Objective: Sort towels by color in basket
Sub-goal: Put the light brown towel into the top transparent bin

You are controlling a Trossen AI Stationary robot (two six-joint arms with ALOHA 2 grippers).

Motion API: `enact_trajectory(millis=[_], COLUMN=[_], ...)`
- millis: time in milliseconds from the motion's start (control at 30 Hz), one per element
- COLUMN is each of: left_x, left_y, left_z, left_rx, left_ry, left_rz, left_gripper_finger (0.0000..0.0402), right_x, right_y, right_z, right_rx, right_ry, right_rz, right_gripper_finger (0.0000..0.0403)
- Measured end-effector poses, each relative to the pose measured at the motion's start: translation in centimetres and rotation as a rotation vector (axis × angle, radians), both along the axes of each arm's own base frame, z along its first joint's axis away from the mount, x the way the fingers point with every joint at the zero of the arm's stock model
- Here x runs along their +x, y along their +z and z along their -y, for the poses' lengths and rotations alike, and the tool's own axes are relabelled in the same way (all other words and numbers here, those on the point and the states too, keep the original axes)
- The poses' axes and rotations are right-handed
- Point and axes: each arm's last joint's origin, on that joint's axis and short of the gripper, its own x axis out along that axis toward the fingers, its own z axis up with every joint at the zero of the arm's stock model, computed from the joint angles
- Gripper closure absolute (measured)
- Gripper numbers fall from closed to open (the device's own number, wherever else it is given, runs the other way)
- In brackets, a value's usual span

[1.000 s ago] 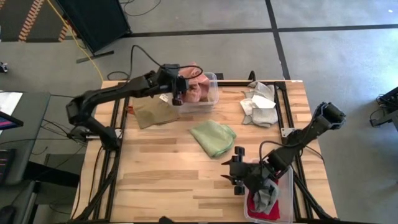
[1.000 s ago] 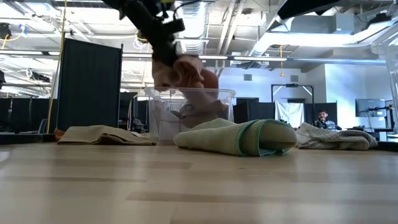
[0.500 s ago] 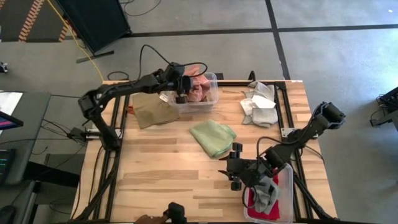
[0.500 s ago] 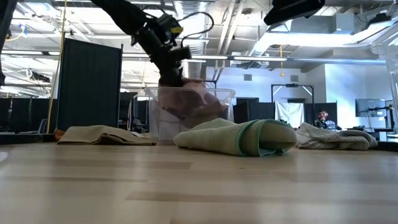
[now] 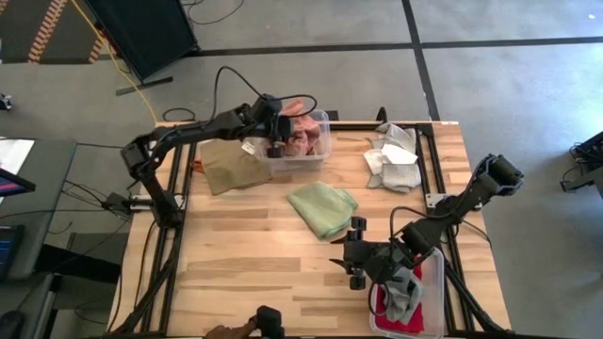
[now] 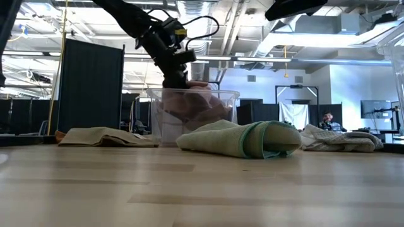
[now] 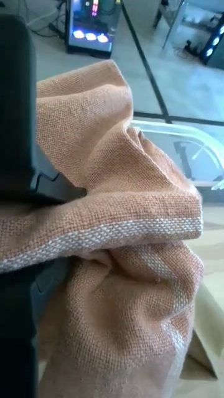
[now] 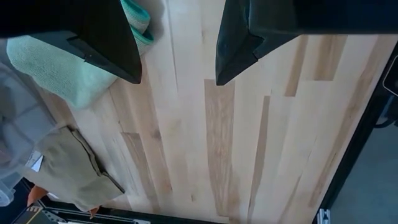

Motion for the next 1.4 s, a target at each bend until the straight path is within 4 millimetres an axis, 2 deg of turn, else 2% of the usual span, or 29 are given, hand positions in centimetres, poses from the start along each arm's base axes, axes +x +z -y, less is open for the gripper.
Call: enact_trajectory(millis=[100,233,367,600,767,1000,1133,1267,1400], left_x=[0.0,0.0,-0.1,-0.5,-1.2,-3.0,-4.0,-4.9,-5.9], left_y=[0.8,3.0,4.8,7.1,9.8,13.1,13.8,13.1,11.2], left_z=[0.0,0.0,0.1,0.8,2.2,6.0,8.6,11.3,13.7], left_rx=[-0.02,-0.042,-0.075,-0.104,-0.086,-0.089,-0.161,-0.229,-0.274], left_ry=[0.005,0.021,0.04,0.04,0.037,0.042,0.04,0.028,0.014], left_rz=[-0.029,-0.024,-0.03,-0.06,-0.036,0.021,0.015,-0.012,-0.046], left_gripper_finger=[0.0279,0.0223,0.0186,0.0171,0.0171,0.0171,0.0171,0.0171,0.0171], right_x=[0.0,0.0,0.0,0.2,0.6,2.0,3.3,4.6,5.5], right_y=[0.0,0.0,0.0,0.1,0.1,0.5,1.2,1.9,2.4], right_z=[0.0,0.0,0.0,0.4,1.0,3.0,4.8,7.1,9.8], right_rx=[-0.002,-0.002,-0.005,-0.03,-0.052,-0.107,-0.178,-0.241,-0.28], right_ry=[0.002,0.001,-0.002,-0.033,-0.063,-0.094,-0.101,-0.131,-0.183], right_rz=[0.0,0.0,0.002,0.014,0.021,0.051,0.097,0.142,0.168], right_gripper_finger=[0.017,0.017,0.017,0.017,0.017,0.017,0.017,0.017,0.017])
